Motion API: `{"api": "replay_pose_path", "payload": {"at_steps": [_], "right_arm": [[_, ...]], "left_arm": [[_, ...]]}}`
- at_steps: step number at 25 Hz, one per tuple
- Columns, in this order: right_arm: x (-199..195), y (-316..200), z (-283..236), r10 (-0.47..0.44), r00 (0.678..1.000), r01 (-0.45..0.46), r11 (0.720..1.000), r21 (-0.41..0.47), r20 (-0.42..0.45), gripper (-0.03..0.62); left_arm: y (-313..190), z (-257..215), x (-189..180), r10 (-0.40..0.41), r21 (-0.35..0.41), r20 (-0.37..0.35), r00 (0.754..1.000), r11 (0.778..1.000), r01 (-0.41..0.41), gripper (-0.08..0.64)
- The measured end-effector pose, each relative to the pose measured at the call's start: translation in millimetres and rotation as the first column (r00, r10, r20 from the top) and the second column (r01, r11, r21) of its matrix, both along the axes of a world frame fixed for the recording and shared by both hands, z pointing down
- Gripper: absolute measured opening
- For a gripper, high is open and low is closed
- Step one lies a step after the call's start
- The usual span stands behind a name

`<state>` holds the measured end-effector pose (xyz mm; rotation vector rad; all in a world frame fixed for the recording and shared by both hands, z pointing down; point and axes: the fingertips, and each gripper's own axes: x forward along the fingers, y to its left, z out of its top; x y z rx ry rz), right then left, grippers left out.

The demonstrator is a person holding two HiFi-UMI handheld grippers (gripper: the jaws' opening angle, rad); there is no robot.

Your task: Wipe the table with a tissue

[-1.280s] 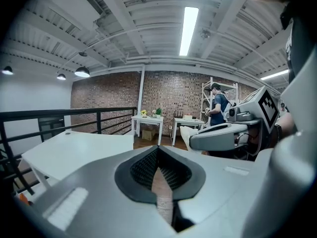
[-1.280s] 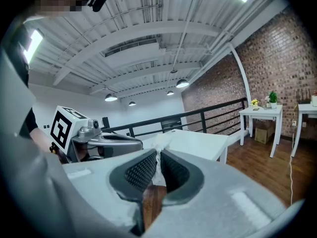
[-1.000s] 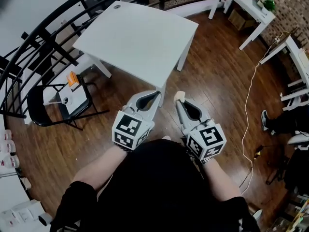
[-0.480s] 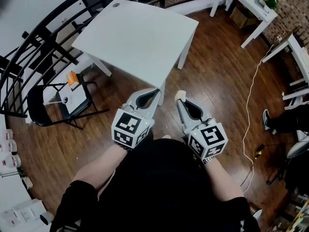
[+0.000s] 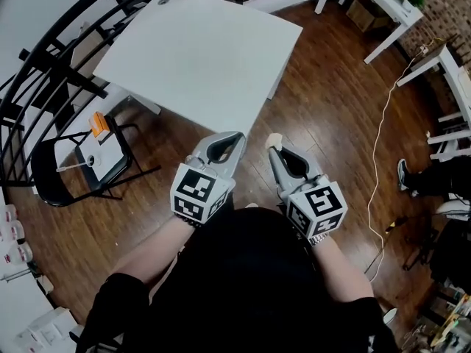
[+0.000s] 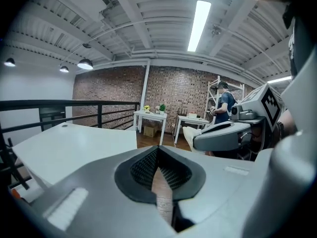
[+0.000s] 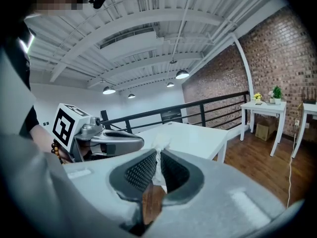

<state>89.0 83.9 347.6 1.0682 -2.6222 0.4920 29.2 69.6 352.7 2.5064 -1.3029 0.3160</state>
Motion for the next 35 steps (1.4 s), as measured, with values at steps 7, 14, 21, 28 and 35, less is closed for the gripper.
{"api": "replay_pose_path", "payload": {"at_steps": [7, 14, 21, 28, 35], "right_arm": [[-26.5, -52.3, 27.4, 0.011, 0.999, -0.013, 0.998, -0.068, -0.036, 0.014], [-45.4, -95.8, 67.9, 0.03, 0.996, -0.042, 0.988, -0.149, -0.084, 0.014], [-57.0, -130.9, 113.7, 0.052, 0.989, -0.084, 0.969, -0.233, -0.14, 0.014], [-55.7, -166.6, 148.1, 0.054, 0.982, -0.108, 0.947, -0.303, -0.18, 0.014], [-61.3, -184.8, 185.5, 0.051, 0.971, -0.134, 0.925, -0.355, -0.234, 0.014]], "left_arm": [[-53.5, 22.9, -18.4, 0.032, -0.058, -0.007, 0.999, 0.998, -0.032, 0.011], [-93.8, 52.8, -34.2, 0.069, -0.131, -0.007, 0.998, 0.989, -0.069, 0.011], [-124.2, 85.6, -46.1, 0.111, -0.2, -0.012, 0.994, 0.973, -0.111, 0.011], [-152.4, 106.0, -44.8, 0.137, -0.265, -0.008, 0.991, 0.955, -0.134, 0.011], [-171.2, 125.3, -56.7, 0.153, -0.302, -0.006, 0.988, 0.942, -0.148, 0.011]]}}
